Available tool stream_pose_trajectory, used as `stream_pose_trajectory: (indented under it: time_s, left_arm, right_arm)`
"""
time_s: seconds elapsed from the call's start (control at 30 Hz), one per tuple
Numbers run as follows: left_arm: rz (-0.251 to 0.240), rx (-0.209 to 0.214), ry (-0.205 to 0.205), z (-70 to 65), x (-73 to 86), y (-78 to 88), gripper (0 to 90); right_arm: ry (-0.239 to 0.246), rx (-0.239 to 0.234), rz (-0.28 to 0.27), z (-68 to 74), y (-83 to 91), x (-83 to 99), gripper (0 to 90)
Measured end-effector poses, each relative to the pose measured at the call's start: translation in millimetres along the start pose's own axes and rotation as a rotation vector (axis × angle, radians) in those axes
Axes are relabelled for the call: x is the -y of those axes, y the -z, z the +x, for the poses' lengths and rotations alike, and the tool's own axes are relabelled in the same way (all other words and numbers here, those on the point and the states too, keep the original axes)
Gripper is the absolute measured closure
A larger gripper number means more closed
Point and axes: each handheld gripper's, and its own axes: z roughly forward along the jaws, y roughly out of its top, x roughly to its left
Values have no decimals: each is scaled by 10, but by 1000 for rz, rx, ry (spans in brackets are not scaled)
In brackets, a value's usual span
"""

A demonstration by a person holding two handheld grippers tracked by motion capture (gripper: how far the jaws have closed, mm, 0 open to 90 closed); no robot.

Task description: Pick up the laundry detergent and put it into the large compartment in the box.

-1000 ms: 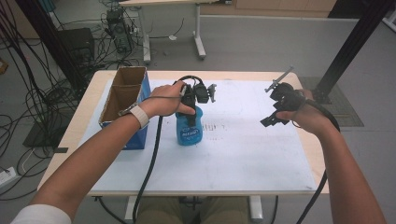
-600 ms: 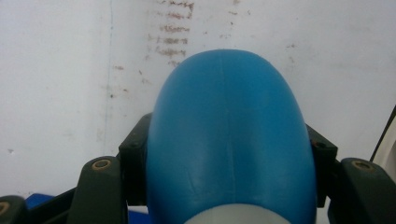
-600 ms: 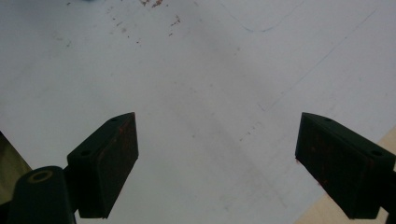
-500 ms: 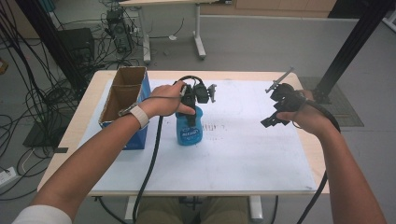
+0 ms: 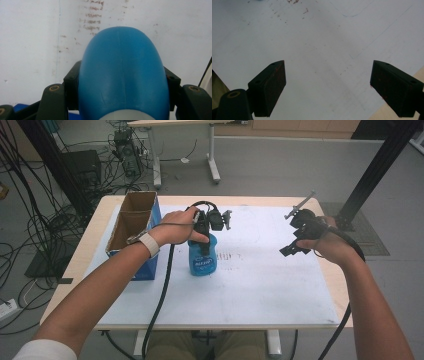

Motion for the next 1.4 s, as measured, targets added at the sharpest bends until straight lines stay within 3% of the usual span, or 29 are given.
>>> stream_pose_trajectory:
  time_s: [1.4]
  left_arm:
    - [-3,0,10,-3,10,0,379]
  right_arm:
    - [0,0,5,-14,-20,3,136]
